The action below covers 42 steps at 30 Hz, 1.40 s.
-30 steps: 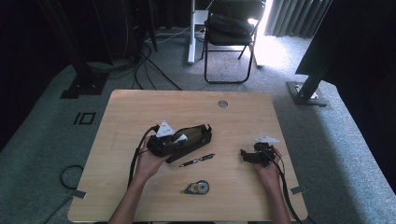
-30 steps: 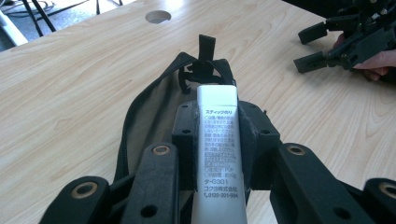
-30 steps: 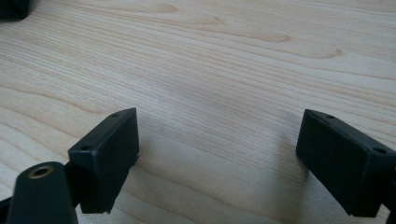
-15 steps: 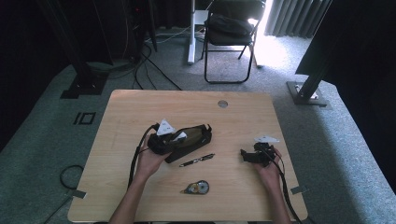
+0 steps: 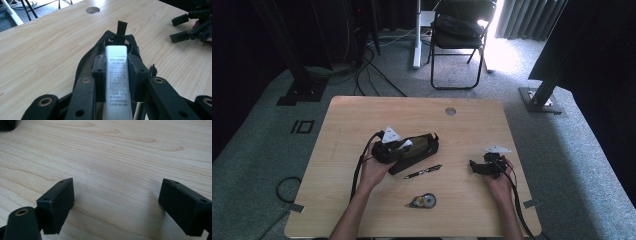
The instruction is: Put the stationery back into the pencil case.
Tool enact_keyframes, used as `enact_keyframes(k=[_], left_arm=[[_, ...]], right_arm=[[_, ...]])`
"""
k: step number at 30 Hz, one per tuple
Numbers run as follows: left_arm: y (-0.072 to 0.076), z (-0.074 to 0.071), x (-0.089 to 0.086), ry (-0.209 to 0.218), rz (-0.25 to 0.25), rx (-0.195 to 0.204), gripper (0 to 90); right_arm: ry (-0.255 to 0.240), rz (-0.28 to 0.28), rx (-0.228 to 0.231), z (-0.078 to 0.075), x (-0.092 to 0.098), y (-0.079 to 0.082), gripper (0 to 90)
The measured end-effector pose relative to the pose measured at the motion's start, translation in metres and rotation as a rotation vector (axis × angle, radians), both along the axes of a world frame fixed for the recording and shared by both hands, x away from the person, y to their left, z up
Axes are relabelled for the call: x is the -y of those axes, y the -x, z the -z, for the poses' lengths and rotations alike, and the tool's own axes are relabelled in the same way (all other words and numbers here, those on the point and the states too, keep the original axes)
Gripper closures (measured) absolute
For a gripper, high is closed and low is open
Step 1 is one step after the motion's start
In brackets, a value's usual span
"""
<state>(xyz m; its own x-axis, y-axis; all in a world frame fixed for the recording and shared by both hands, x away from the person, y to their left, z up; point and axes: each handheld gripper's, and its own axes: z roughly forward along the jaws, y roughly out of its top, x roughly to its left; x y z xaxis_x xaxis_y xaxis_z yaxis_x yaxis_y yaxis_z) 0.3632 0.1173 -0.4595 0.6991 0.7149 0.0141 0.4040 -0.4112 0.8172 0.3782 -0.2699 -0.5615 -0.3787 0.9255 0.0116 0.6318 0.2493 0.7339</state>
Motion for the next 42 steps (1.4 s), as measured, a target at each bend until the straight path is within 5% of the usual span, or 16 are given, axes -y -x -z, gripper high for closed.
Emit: enact_keyframes(k=[42], left_arm=[[-0.027, 0.007, 0.02, -0.014, -0.002, -0.005, 71.1]], right_arm=[[0.0, 0.0, 0.0, 0.0, 0.0, 0.0, 13.1]])
